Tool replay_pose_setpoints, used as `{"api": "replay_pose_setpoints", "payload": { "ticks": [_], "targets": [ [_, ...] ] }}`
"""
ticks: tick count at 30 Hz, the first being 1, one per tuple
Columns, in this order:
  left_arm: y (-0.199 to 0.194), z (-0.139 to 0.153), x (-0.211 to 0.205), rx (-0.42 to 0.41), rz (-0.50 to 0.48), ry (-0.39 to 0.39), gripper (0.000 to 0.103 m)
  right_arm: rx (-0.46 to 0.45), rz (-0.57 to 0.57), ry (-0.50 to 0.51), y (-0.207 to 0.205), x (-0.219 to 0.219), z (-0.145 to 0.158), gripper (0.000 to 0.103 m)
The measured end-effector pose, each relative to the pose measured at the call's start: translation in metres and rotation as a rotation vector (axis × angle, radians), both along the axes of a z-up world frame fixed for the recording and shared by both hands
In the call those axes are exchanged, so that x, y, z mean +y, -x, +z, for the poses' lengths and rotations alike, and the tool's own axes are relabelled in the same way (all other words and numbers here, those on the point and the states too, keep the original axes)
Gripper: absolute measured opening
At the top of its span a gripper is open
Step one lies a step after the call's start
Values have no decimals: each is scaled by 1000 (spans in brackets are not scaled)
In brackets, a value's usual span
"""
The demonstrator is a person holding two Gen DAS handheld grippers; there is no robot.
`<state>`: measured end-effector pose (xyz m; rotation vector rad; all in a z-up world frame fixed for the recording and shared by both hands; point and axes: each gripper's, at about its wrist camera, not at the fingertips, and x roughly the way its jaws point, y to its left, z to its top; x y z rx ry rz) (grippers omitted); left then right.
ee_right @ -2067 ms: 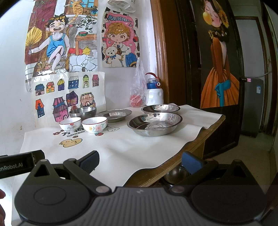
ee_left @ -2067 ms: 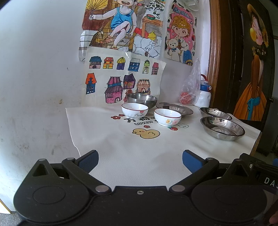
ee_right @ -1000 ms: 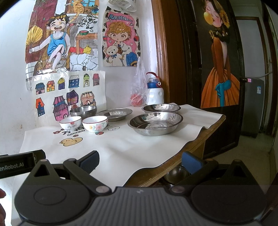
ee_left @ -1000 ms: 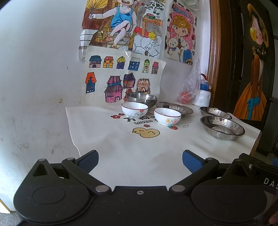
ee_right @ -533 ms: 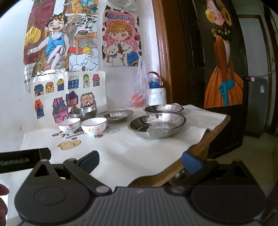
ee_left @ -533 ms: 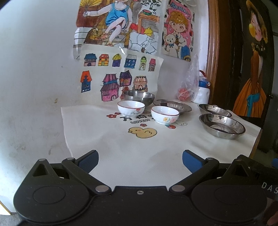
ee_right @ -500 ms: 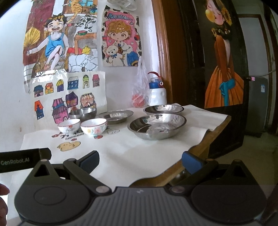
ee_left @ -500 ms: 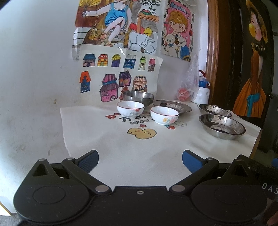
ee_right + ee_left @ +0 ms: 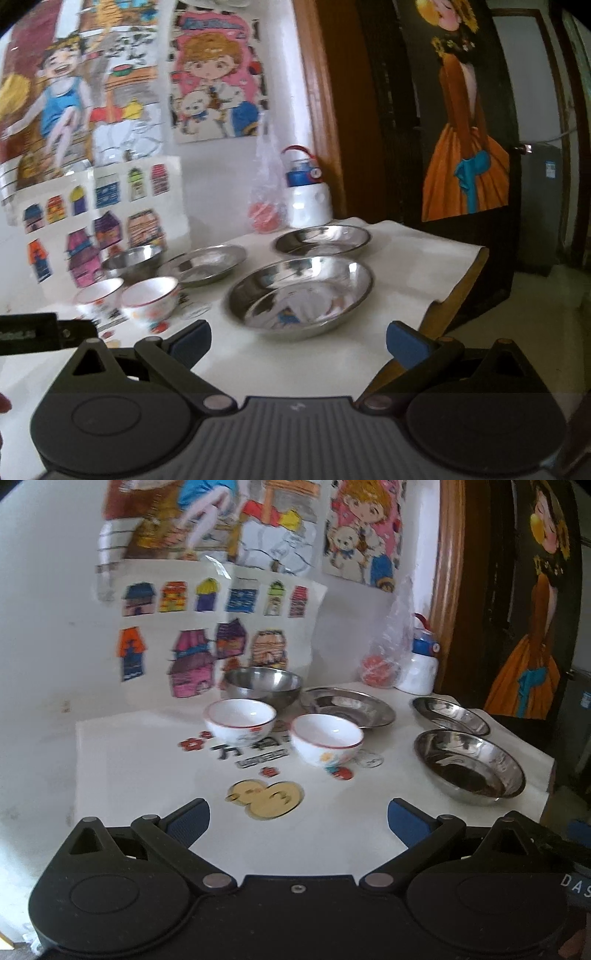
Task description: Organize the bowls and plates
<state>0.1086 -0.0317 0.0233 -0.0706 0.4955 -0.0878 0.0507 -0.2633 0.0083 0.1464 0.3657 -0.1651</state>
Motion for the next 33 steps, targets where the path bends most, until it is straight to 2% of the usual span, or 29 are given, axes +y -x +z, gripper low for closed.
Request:
{"api": "replay_pose_setpoints", "payload": {
  "ticks": [8, 18, 24, 29, 31, 33],
  "targets": [
    [-52, 2, -34, 88, -99, 49, 102, 27, -68, -1, -41, -53, 1, 103],
    [-112, -7, -83, 142, -154, 78, 102, 48, -13, -23, -91, -85, -16, 101],
    [-141, -21, -105, 210, -180, 79, 99, 74, 12, -60, -105, -91, -27, 92],
    [-150, -27, -108, 225, -182, 93, 93, 77, 8, -61, -110, -92, -32, 79],
    [-154, -28, -109, 231, -187, 106, 84, 78, 9, -57, -111, -90, -32, 74],
    [-157, -29, -109, 241, -195, 118, 78, 82, 9, -48, -113, -88, -31, 69]
  ]
}}
